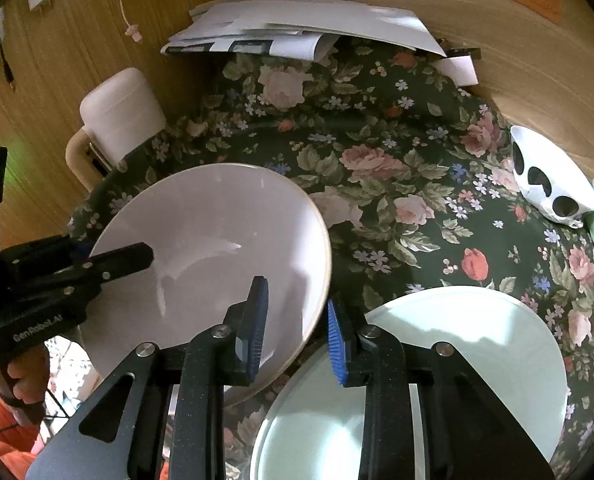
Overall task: Organize plates and bowls
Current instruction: 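Lower the pale pink bowl onto the mint green plate and open both grippers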
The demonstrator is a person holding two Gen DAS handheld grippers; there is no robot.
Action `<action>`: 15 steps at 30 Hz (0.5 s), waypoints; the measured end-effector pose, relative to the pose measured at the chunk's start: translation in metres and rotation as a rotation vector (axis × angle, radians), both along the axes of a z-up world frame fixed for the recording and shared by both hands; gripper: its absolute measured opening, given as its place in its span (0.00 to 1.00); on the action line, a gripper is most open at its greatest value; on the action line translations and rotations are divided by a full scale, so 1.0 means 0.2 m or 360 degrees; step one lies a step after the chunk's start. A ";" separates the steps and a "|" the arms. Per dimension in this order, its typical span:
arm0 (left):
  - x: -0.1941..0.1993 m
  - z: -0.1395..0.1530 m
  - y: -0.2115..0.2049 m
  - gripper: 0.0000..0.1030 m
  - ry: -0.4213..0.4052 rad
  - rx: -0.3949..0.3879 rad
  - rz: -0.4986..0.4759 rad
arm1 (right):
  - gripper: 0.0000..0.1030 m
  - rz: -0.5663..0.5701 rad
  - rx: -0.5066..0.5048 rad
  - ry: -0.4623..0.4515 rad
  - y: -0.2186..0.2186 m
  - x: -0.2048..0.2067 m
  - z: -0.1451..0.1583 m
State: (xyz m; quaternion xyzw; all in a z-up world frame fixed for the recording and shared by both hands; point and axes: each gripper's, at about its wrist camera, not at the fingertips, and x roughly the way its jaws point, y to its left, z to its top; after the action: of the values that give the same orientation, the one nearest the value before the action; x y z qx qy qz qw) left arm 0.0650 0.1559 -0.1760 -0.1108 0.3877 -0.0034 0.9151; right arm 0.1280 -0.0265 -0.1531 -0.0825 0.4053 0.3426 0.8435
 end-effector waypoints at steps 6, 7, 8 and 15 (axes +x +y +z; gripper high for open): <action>-0.03 0.10 -0.01 0.44 -0.0091 0.0028 0.0042 | 0.32 -0.0015 0.0071 -0.0078 -0.07 -0.03 0.08; -0.04 0.13 -0.01 0.48 -0.0114 0.0037 0.0038 | 0.35 -0.0022 0.0081 -0.0101 -0.08 -0.04 0.10; -0.05 0.15 -0.02 0.50 -0.0136 0.0049 0.0030 | 0.39 -0.0034 0.0092 -0.0130 -0.10 -0.05 0.13; -0.07 0.31 -0.13 0.66 -0.0301 0.0100 -0.0005 | 0.44 -0.0156 0.0136 -0.0276 -0.29 -0.03 0.25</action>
State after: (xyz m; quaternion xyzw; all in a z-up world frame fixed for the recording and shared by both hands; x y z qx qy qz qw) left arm 0.0507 0.1305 -0.1136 -0.0807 0.2997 -0.0031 0.9506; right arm 0.1210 -0.0836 -0.1040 -0.0557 0.3194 0.3094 0.8939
